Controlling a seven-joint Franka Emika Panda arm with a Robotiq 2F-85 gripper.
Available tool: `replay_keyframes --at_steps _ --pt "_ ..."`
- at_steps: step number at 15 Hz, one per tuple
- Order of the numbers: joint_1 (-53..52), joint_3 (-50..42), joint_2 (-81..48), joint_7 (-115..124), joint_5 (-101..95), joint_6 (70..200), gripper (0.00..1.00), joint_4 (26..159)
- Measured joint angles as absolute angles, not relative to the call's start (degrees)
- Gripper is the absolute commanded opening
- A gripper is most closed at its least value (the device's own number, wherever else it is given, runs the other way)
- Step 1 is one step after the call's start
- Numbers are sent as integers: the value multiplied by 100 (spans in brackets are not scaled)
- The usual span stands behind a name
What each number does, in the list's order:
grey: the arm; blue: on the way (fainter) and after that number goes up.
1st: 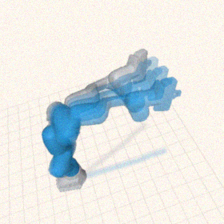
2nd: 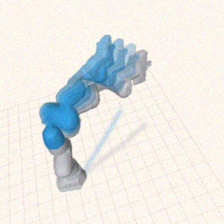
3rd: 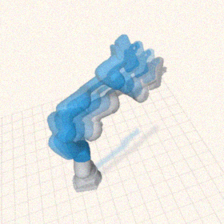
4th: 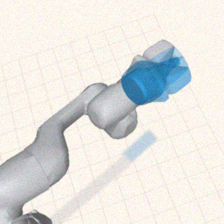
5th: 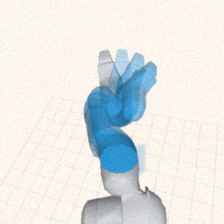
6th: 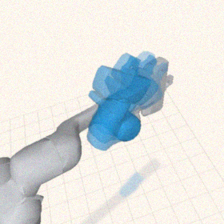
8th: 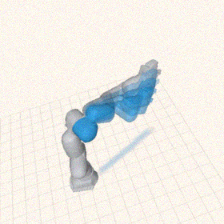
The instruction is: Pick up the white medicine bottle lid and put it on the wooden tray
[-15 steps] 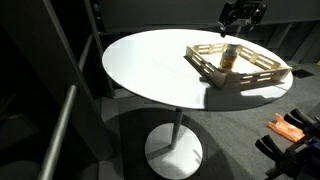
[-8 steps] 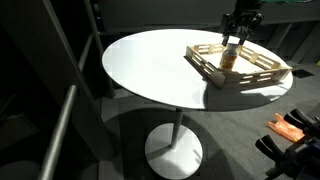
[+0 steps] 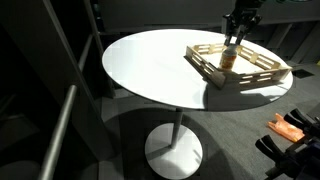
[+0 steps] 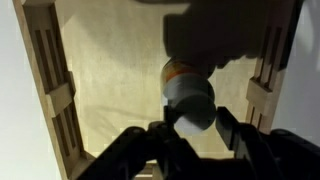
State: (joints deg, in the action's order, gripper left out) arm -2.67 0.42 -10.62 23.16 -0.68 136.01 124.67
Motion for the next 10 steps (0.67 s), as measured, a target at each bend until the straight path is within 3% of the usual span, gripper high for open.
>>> replay_keyframes --at_steps 2,4,5,10 --pt "-268 42 -1012 2316 -68 13601 39 12466" --pt "-270 42 -958 2316 -69 13601 42 12466" --pt "-271 42 -934 2316 -69 13601 36 12466" --pt "-273 39 -871 2316 -70 13601 35 12466"
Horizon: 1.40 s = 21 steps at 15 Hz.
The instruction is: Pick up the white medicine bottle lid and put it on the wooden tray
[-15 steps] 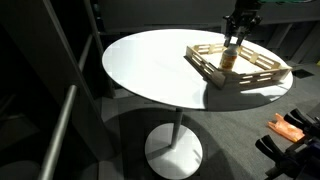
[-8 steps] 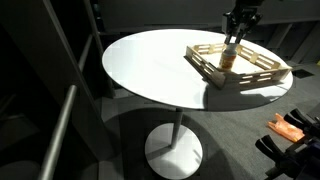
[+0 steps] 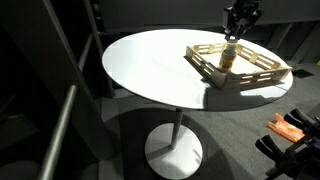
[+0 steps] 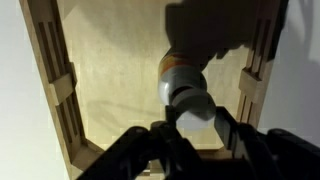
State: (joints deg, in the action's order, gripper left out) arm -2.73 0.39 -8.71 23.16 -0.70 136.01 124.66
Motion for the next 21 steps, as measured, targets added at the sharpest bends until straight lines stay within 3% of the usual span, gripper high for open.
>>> replay_keyframes --at_steps 21 --pt "51 -592 -1040 2364 -436 13909 36 12570"
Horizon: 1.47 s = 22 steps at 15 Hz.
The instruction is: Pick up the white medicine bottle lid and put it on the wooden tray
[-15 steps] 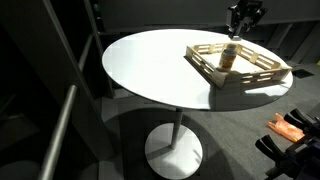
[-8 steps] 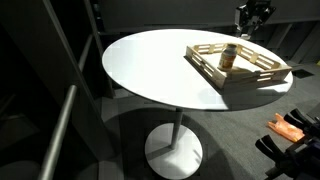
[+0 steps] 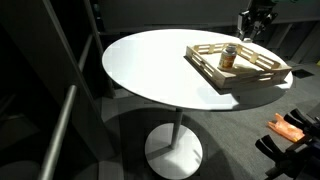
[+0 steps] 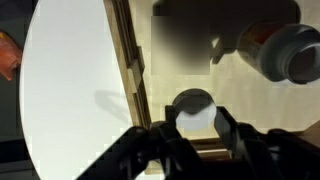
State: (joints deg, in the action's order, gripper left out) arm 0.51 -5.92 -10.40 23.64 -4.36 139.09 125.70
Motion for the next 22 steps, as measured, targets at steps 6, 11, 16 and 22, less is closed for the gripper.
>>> replay_keyframes --at_steps 6,11,16,22 --pt "41 -594 -1355 2477 -436 14213 36 12610" --pt "27 -606 -1576 2543 -436 14395 37 12610" --pt "-14 -640 -1673 2575 -436 14489 85 12610" --pt "-63 -651 -1629 2576 -436 14498 100 12595"
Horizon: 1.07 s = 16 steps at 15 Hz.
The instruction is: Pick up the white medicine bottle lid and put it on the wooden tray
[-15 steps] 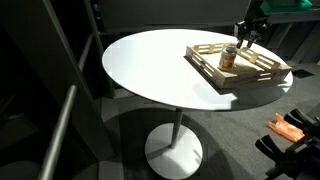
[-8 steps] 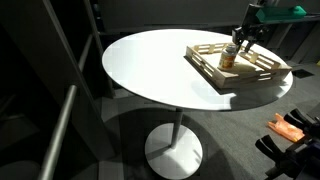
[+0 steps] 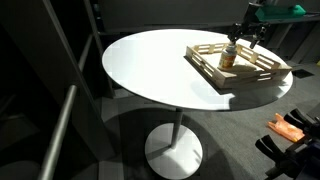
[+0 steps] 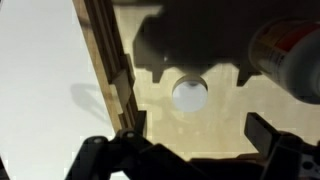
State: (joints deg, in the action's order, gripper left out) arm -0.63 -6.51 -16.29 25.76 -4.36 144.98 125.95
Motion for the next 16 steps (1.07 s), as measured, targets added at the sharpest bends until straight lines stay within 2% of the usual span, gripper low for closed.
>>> replay_keyframes --at_steps 8,16 --pt "-83 -649 -1111 2565 -430 14272 100 12590" --pt "-78 -394 108 1757 285 12736 100 12585"
